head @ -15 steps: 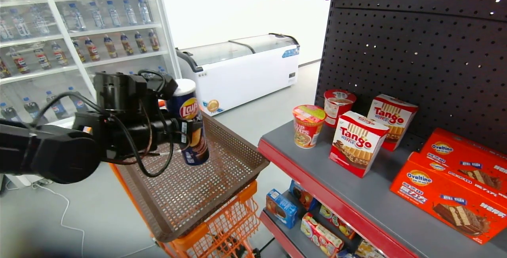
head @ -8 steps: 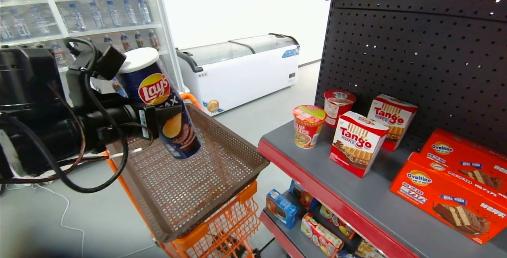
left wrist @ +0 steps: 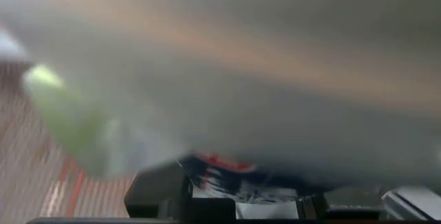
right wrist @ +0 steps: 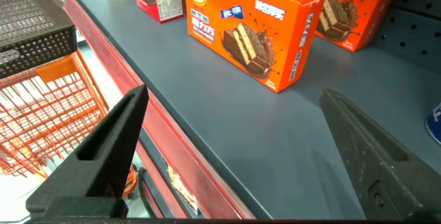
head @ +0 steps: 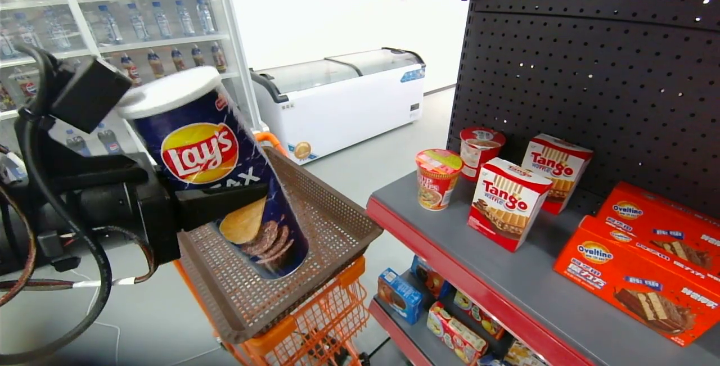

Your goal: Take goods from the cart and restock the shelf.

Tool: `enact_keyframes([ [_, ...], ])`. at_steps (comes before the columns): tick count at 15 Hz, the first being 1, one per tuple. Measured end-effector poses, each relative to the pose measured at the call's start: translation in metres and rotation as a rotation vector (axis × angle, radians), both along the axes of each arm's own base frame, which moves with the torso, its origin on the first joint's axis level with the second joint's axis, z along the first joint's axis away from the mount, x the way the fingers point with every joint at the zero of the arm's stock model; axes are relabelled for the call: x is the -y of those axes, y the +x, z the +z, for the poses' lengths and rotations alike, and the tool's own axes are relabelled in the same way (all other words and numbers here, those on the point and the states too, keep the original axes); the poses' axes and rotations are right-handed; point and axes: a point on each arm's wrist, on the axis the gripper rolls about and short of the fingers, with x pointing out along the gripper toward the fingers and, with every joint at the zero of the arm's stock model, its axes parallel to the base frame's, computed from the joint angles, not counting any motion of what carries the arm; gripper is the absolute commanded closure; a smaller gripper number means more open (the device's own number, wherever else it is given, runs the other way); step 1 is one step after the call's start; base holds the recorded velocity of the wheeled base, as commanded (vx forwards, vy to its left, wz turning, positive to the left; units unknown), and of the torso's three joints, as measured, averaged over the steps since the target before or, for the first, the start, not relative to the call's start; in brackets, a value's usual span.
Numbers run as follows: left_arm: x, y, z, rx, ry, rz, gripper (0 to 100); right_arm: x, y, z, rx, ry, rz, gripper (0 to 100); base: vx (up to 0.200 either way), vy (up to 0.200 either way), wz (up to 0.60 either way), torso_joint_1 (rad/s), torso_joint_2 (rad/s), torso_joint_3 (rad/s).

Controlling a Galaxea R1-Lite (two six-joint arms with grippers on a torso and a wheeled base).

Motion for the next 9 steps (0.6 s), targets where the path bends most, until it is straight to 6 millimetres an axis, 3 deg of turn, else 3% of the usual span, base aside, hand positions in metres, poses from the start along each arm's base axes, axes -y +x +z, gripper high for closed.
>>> enact_keyframes([
  [9, 0.049, 0.01, -0.014, -0.041, -0.006, -0.306, 100, 0.0, 0.0, 0.0, 0.001, 0.0, 0.0, 0, 0.0, 0.0, 0.0, 0.0, 0.0, 0.0],
])
